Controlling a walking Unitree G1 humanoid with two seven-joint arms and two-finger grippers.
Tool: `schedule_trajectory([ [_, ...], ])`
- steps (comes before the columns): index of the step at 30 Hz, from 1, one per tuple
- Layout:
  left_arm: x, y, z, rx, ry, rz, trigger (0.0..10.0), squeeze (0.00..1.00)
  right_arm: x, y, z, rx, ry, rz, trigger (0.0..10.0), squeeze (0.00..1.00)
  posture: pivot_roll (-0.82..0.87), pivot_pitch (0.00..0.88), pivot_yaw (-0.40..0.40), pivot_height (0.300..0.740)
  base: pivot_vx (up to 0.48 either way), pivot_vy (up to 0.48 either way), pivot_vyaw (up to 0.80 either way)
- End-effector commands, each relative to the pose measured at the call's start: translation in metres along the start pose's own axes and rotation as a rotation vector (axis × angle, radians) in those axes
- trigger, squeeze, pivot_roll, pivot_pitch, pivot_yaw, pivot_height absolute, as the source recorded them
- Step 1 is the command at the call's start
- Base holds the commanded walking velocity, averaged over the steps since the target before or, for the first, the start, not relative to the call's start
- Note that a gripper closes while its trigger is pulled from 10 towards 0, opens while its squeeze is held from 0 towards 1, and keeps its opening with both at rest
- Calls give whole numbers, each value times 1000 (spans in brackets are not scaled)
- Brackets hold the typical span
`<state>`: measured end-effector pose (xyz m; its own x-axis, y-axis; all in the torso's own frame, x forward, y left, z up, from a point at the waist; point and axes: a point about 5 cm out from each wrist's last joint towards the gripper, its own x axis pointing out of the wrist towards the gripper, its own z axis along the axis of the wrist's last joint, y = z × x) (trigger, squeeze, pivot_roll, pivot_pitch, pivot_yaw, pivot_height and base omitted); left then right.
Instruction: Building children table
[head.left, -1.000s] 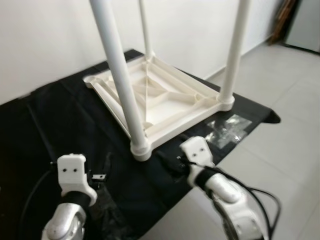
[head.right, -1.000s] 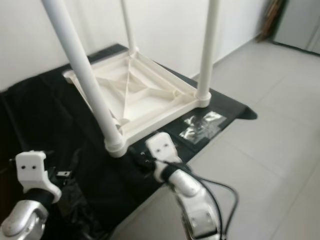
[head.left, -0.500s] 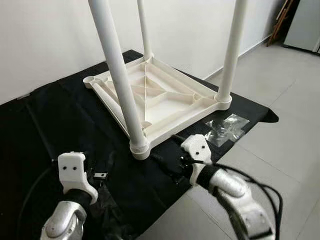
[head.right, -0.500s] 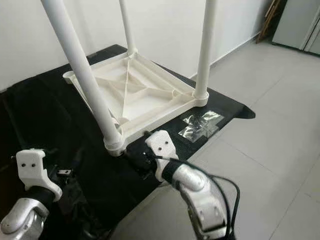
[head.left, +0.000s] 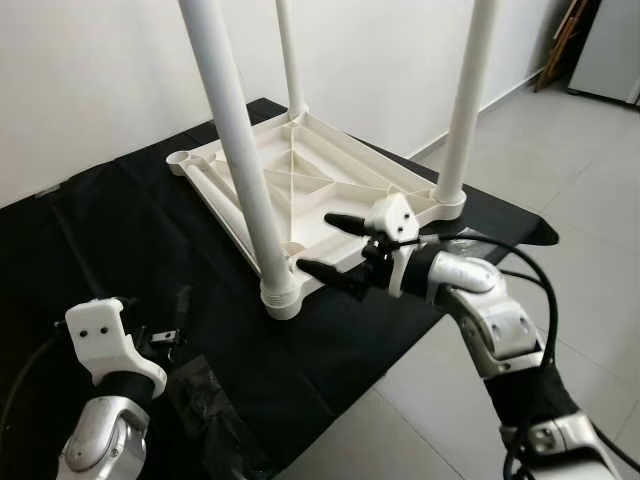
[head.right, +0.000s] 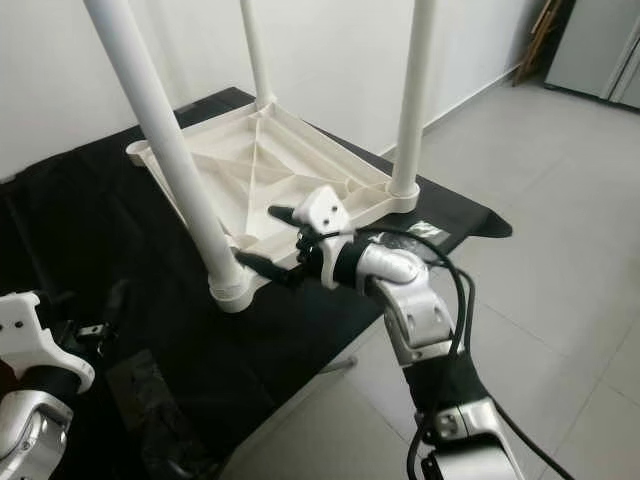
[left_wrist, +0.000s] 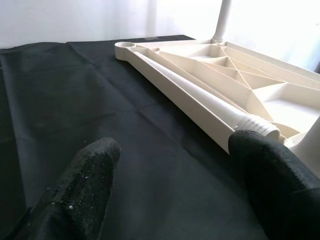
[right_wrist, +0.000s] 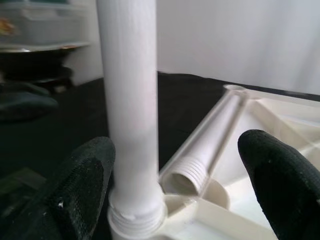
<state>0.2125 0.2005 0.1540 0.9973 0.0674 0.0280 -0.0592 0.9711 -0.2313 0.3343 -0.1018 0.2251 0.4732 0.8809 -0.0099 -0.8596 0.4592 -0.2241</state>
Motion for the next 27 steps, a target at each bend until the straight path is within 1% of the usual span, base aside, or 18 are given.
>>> schedule_trajectory([
  [1, -6, 1, 1, -6, -4, -3, 10000, 0, 7, 4, 0, 35, -23, 98, 10000, 0, 4, 167, 76, 740, 0, 0, 0],
  [2, -8, -1, 2, -8, -8, -16, 10000, 0, 9, 5, 0, 36, -19, 143, 10000, 0, 12, 174, 75, 740, 0, 0, 0],
  [3, -10, -2, 3, -11, -10, -28, 10000, 0, 12, 4, 0, 36, -13, 159, 10000, 0, 12, 174, 75, 740, 0, 0, 0],
  [5, -12, -4, 3, -15, -10, -37, 10000, 0, 15, 3, 0, 34, -8, 162, 10000, 0, 21, 183, 73, 740, 0, 0, 0],
  [8, -17, -4, 5, -13, -10, -39, 10000, 0, 22, -3, 0, 18, 9, 173, 10000, 0, 39, 199, 73, 740, 0, 0, 0],
  [11, -21, -4, 7, -17, -14, -43, 10000, 0, 25, -5, 1, 8, 15, 184, 10000, 0, 49, 214, 72, 740, 0, 0, 0],
  [12, -24, -3, 8, -18, -18, -48, 10000, 0, 28, -7, 3, -2, 21, 197, 10000, 0, 57, 224, 69, 740, 0, 0, 0],
  [13, -24, -3, 8, -18, -18, -48, 10000, 0, 28, -7, 3, -2, 21, 197, 10000, 0, 57, 224, 69, 740, 0, 0, 0],
  [16, -34, -2, 13, -21, -24, -53, 10000, 0, 36, -15, 9, -32, 38, 223, 10000, 0, 75, 248, 64, 740, 0, 0, 0],
  [20, -37, -2, 13, -23, -23, -51, 10000, 0, 38, -15, 11, -36, 47, 256, 10000, 0, 80, 255, 60, 740, 0, 0, 0],
  [21, -40, -4, 13, -27, -21, -53, 10000, 0, 40, -14, 11, -36, 55, 316, 10000, 0, 86, 258, 57, 740, 0, 0, 0],
  [23, -40, -4, 13, -27, -21, -53, 10000, 0, 40, -14, 11, -36, 55, 316, 10000, 0, 86, 258, 57, 740, 0, 0, 0],
  [25, -43, -6, 14, -32, -20, -58, 10000, 0, 42, -14, 12, -45, 63, 362, 10000, 0, 91, 259, 52, 740, 0, 0, 0],
  [27, -44, -7, 14, -34, -20, -60, 10000, 0, 43, -14, 13, -50, 66, 375, 10000, 0, 91, 259, 52, 740, 0, 0, 0],
])
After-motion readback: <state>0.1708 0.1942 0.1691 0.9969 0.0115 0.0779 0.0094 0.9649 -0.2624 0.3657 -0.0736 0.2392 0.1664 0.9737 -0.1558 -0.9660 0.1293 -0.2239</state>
